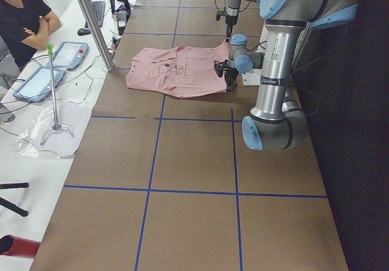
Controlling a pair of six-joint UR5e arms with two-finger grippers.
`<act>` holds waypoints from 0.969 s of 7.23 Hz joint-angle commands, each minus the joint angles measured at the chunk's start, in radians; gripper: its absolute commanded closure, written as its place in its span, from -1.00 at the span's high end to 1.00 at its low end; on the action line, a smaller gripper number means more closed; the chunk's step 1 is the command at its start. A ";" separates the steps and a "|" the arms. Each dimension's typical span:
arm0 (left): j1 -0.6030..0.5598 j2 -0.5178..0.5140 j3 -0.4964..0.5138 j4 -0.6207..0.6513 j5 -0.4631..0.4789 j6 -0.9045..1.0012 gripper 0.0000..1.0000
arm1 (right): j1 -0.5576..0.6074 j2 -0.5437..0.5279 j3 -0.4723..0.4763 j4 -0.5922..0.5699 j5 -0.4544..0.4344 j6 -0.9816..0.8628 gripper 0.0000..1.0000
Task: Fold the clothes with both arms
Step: 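Pinch the hem corners closed with both grippers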
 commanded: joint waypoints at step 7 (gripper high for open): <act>0.105 -0.082 -0.216 0.297 -0.046 0.021 -1.00 | -0.074 -0.139 0.207 -0.002 0.023 -0.020 -1.00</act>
